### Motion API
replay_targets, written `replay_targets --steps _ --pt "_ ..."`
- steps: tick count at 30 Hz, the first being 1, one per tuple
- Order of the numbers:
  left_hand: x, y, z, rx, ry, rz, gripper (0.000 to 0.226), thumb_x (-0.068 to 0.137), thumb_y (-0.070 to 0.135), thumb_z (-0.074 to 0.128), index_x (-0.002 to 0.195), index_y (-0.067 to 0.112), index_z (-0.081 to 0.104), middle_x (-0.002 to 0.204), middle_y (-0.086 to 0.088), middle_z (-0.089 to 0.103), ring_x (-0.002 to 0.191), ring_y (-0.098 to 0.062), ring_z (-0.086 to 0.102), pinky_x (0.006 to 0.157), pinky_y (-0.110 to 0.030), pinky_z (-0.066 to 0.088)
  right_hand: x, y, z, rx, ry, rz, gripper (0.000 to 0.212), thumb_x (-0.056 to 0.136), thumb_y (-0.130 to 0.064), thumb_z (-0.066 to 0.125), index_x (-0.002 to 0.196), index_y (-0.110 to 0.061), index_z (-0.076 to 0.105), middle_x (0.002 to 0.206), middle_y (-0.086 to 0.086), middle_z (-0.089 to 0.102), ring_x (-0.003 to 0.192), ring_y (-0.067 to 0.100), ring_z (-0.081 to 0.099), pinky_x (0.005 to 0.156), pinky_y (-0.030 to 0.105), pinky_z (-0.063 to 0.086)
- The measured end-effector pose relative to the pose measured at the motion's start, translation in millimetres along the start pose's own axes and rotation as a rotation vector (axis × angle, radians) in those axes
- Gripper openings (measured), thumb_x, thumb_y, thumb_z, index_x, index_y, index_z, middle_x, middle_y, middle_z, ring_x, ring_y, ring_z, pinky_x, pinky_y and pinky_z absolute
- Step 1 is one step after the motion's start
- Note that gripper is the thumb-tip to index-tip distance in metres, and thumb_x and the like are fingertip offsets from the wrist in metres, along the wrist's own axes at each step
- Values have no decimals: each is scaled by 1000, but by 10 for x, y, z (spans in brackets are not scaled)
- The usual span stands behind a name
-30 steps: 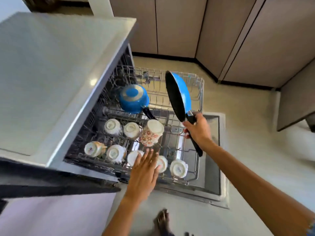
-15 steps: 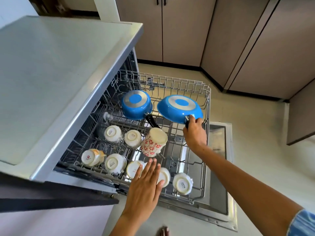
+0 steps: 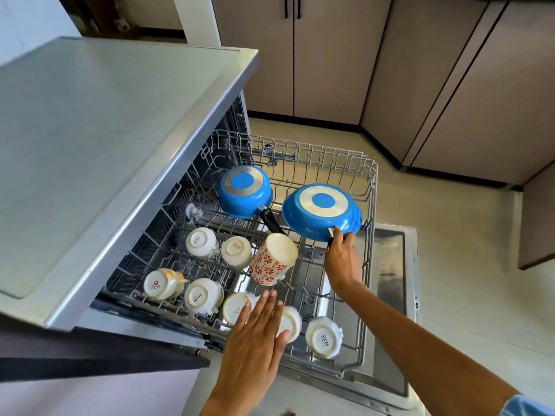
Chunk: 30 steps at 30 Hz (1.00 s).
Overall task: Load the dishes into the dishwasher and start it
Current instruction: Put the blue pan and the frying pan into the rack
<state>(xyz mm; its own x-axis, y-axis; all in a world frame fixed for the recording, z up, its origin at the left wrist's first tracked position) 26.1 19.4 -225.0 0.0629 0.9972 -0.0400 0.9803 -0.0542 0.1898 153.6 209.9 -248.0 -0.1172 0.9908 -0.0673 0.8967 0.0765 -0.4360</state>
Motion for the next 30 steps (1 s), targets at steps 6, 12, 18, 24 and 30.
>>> replay_targets --steps 6,12,18,24,30 --pt "-5 -3 4 2 -11 -16 56 104 39 13 138 13 49 147 -4 39 138 -19 34 105 -39 25 -30 75 99 -102 -84 -44 52 85 -4 62 128 -10 33 116 16 45 82 29 58 61 31 45" --pt "-19 4 -36 -10 -27 -46 57 104 40 12 136 14 51 147 -3 41 138 -17 33 106 -38 25 -23 69 39 -153 -130 -32 46 90 -15 58 128 -11 32 116 13 48 75 25 56 58 28 39" --pt "-21 15 -35 -25 -56 -50 57 104 41 14 129 16 59 142 -3 47 137 -18 34 107 -40 25 -261 -60 -300 -108 -24 -30 32 91 -20 54 120 -9 45 113 10 53 93 26 56 61 29 42" --pt "-239 -10 -536 -295 142 -134 51 100 46 26 141 21 44 154 8 26 144 -4 11 118 -27 11 -830 -523 -723 159 44 -260 7 86 -15 61 92 -12 65 87 1 68 69 19 64 54 26 47" --pt "-1076 -1 -1728 -232 352 -219 47 95 38 41 135 15 52 147 3 42 140 -10 28 112 -31 23 -1538 -1423 -1347 296 -8 -537 5 85 -18 64 88 -16 67 80 -4 69 68 17 64 57 38 55"
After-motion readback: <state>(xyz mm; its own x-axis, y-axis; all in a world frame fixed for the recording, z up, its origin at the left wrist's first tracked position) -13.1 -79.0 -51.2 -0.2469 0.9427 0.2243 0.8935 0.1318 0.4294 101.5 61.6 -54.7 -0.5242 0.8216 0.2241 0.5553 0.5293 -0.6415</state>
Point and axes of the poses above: each hand's wrist, its own x-axis towards the middle knuckle, its own z-axis out of the palm, y = z × x, the point moved 9 cm from there along x, towards the middle knuckle
